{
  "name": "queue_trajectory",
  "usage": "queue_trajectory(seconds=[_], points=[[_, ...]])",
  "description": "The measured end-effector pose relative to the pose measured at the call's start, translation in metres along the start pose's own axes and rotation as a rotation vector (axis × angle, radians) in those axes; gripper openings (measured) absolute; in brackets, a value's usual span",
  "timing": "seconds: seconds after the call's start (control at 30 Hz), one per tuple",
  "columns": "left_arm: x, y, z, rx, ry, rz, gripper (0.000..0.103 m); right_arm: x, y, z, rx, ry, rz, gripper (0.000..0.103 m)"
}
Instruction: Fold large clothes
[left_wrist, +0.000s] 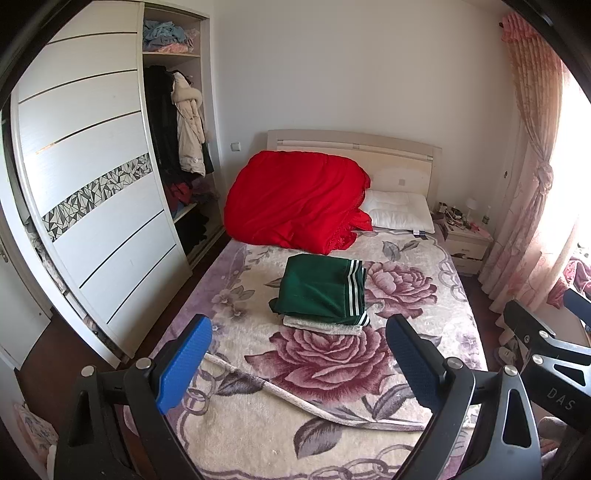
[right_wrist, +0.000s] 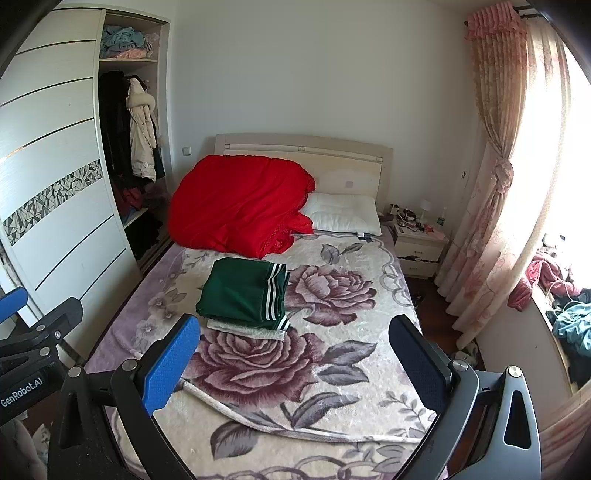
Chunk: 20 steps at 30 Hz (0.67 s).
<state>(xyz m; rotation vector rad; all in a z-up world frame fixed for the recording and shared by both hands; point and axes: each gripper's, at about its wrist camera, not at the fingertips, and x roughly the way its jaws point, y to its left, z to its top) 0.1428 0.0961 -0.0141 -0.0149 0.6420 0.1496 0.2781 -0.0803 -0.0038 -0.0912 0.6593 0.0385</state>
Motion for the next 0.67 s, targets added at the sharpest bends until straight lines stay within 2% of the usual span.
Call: queue_trajectory(seconds=[0.67], points=[[-0.0089, 0.0037, -0.0023, -0.013, -0.02, 0.005, 0.096, -0.0013, 0.0007, -0.0017, 0.001, -0.003, 0.0, 0.103]])
